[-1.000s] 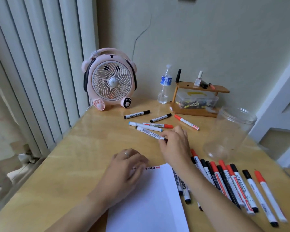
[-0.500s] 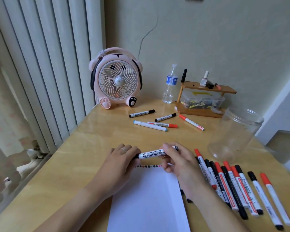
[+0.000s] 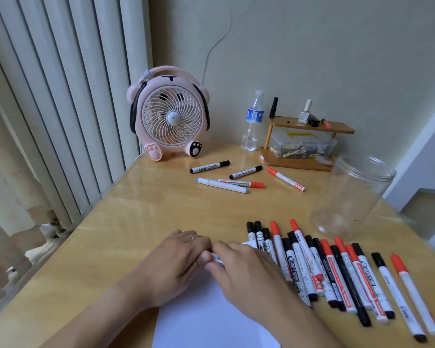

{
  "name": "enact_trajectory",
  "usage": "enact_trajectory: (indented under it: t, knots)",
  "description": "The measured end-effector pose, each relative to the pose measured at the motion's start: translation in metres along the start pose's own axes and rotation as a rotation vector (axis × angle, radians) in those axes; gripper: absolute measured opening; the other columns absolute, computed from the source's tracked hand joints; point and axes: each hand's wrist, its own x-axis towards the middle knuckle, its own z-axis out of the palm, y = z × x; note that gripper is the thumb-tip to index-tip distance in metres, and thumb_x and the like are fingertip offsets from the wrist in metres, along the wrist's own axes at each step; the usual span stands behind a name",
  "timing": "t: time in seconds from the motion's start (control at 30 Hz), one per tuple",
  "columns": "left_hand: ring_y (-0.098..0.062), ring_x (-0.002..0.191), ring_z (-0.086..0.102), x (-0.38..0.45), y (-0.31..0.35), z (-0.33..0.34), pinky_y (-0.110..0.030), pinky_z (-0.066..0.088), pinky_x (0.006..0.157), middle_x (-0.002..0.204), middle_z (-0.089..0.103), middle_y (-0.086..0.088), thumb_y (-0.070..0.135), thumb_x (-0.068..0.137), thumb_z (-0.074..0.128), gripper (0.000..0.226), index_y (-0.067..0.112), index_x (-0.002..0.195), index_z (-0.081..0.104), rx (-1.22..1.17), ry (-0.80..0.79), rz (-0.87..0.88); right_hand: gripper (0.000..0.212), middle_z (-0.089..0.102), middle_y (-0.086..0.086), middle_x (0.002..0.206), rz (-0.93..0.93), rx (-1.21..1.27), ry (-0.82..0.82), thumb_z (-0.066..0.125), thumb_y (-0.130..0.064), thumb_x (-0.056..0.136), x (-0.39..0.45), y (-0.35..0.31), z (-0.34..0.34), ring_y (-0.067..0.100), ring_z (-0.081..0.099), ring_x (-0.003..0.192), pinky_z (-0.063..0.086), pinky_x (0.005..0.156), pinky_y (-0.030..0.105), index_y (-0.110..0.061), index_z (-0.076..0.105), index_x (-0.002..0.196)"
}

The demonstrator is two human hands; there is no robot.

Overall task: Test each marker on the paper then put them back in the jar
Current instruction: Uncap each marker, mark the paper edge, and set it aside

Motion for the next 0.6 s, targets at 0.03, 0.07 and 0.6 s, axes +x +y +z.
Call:
enact_trajectory:
  t: [0.03, 0.07, 0.6]
  knots:
    - [0.005, 0.078, 0.039, 0.001, 0.0, -0.001, -0.029, 0.038, 0.079, 0.079, 0.038, 0.028, 0.05, 0.11, 0.019, 0.023, 0.044, 0.09, 0.028, 0.007, 0.007, 0.017, 0.027, 0.062, -0.001, 0.11, -0.006, -0.035, -0.001, 0.031, -0.052, 0.107, 0.0, -0.001, 0.0, 0.031, 0.059, 0.1, 0.032, 0.073, 0.039, -0.027, 0.035, 0.097]
    - [0.004, 0.078, 0.039, 0.002, 0.001, -0.002, -0.029, 0.038, 0.078, 0.079, 0.037, 0.027, 0.05, 0.11, 0.019, 0.022, 0.044, 0.091, 0.027, 0.016, 0.01, 0.03, 0.03, 0.063, 0.0, 0.11, -0.014, -0.075, -0.007, 0.024, -0.054, 0.105, 0.0, -0.001, 0.0, 0.033, 0.06, 0.1, 0.031, 0.072, 0.039, -0.027, 0.034, 0.098]
    - [-0.01, 0.096, 0.05, 0.001, -0.012, -0.017, -0.035, 0.043, 0.087, 0.099, 0.052, 0.014, 0.042, 0.106, 0.036, 0.026, 0.023, 0.102, 0.052, -0.172, 0.011, -0.072, 0.026, 0.06, -0.007, 0.071, 0.324, 0.895, 0.254, 0.048, -0.028, 0.107, 0.017, 0.022, 0.008, 0.018, 0.062, 0.056, 0.046, 0.059, 0.036, -0.011, 0.064, 0.096]
